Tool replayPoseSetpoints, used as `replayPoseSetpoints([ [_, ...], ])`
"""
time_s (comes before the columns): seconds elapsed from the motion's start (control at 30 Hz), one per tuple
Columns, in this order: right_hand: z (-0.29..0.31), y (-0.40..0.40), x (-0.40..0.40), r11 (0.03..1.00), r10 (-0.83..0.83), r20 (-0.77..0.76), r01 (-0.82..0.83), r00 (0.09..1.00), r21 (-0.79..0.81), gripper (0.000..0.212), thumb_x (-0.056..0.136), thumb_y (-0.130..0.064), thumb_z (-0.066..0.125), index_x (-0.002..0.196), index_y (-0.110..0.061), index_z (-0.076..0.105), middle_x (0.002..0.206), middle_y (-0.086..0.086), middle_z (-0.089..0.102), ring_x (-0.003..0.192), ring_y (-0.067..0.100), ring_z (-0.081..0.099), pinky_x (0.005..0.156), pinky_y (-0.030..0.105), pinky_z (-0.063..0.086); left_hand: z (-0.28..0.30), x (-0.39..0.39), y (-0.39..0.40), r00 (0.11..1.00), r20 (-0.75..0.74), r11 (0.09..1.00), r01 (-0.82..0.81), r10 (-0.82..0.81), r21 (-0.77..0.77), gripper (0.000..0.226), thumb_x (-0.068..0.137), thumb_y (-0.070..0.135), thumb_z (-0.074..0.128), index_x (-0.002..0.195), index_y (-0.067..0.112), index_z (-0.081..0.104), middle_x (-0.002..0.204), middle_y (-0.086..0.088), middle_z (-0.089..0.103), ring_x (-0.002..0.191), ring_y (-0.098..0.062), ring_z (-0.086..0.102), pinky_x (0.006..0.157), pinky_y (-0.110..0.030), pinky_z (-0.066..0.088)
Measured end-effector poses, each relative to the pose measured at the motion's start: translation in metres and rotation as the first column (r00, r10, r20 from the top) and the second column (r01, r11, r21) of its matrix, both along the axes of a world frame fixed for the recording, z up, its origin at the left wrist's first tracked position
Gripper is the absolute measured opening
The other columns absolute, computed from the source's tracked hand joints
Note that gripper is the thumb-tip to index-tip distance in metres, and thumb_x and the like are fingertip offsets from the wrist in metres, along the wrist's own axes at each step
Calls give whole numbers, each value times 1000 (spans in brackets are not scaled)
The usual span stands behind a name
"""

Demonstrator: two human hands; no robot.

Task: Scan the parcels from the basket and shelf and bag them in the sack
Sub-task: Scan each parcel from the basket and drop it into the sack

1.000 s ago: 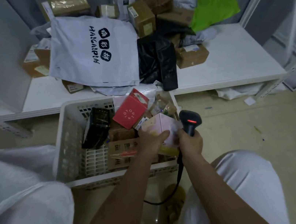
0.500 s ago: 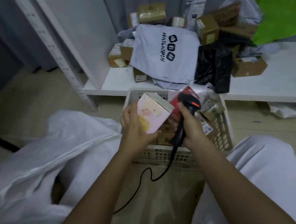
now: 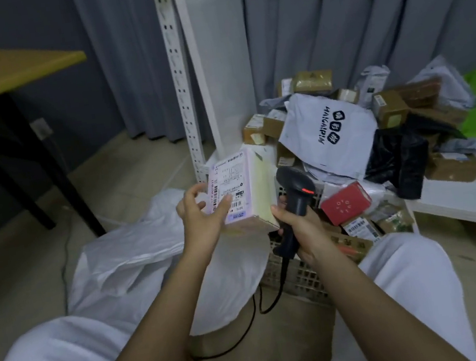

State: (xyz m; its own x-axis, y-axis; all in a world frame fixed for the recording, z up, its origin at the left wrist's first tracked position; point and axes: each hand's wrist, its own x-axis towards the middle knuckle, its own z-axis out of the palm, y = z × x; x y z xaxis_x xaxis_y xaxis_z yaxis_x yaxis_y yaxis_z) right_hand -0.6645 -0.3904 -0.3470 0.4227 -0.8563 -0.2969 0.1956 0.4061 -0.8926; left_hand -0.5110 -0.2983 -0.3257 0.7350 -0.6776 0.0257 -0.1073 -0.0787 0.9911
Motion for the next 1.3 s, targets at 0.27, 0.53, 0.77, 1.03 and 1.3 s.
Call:
replayPoseSetpoints([
  [0.27,-5,-6,5,984,174,22,-173,985,-44,21,83,3,68,98,-11,61,78,0,65,57,10,58,55,24,46,-10,27,15,887,-423,981,194,-188,-27,27,95,42,53,115,24,51,102,4,74,89,-17,68,83,-37,48],
  [0.53,-4,-16,11,979,200,-24,-201,979,-32,17,85,0,68,97,-11,62,71,0,65,58,11,57,55,24,45,-22,42,16,774,-568,957,266,-281,-112,49,81,36,63,124,25,41,122,-9,65,103,-31,65,84,-53,52],
  [0.77,1,-14,10,987,74,-367,-120,927,-105,14,85,-22,72,83,-11,63,67,6,56,51,15,49,50,27,40,-36,65,2,939,-338,997,-44,60,55,87,78,17,78,142,28,20,134,0,53,113,-19,58,96,-45,48],
  [1.03,5,9,2,806,405,-535,-566,741,-175,22,78,-25,81,91,-19,65,67,-10,57,47,-5,52,47,15,41,-47,86,5,965,-222,985,-109,138,137,88,79,15,77,147,21,20,140,-5,48,112,-21,56,100,-47,47],
  [1.3,1,14,10,816,362,-612,-556,703,-156,23,77,-29,82,71,-21,61,67,-4,55,56,8,52,44,13,39,-52,93,8,959,-242,985,-126,151,114,87,79,12,77,146,22,23,140,-5,49,115,-22,57,99,-49,48],
])
